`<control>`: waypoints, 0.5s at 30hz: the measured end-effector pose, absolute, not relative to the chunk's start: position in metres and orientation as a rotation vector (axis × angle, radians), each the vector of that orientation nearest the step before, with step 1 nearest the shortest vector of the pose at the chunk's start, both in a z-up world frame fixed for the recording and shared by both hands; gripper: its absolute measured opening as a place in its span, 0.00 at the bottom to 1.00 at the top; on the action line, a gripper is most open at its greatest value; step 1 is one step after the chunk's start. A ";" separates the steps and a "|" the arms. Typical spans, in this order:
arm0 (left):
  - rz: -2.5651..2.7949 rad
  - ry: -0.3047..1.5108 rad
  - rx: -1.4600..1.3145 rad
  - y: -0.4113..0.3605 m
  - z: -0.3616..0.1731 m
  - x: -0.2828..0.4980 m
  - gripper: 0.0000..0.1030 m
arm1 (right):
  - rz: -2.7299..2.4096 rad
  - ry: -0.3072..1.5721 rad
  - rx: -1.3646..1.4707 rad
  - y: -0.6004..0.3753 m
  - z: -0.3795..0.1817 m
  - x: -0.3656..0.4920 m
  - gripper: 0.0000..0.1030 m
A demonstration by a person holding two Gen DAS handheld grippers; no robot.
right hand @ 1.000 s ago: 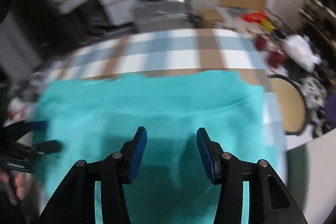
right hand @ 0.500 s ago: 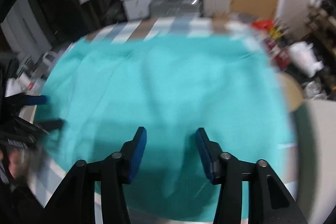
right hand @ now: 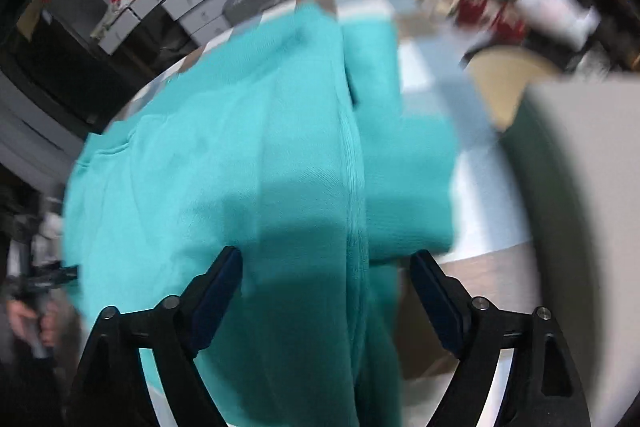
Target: Fold large clothes
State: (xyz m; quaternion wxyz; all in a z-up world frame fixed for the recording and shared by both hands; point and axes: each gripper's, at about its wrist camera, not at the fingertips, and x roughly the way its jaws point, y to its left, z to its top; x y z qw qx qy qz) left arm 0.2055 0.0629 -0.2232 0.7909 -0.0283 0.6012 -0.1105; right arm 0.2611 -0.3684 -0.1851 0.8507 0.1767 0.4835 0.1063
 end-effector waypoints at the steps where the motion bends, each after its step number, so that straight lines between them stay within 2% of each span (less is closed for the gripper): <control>1: -0.246 1.293 -0.065 0.061 -0.221 0.203 0.60 | 0.232 1.021 0.363 -0.366 -0.184 0.262 0.84; 2: -0.256 1.295 -0.072 0.060 -0.220 0.201 0.49 | 0.254 1.020 0.370 -0.363 -0.184 0.260 0.75; 4: -0.256 1.290 -0.067 0.057 -0.217 0.195 0.40 | 0.280 1.017 0.384 -0.357 -0.185 0.255 0.63; 5: -0.251 1.286 -0.066 0.055 -0.215 0.189 0.34 | 0.288 1.013 0.378 -0.355 -0.185 0.249 0.54; 6: -0.247 1.288 -0.058 0.053 -0.214 0.183 0.33 | 0.296 1.001 0.364 -0.352 -0.183 0.242 0.46; 9: -0.233 1.301 0.010 0.052 -0.215 0.170 0.33 | 0.318 0.977 0.296 -0.348 -0.180 0.217 0.36; 15: -0.267 1.337 0.084 0.055 -0.213 0.091 0.33 | 0.407 0.982 0.299 -0.349 -0.189 0.127 0.33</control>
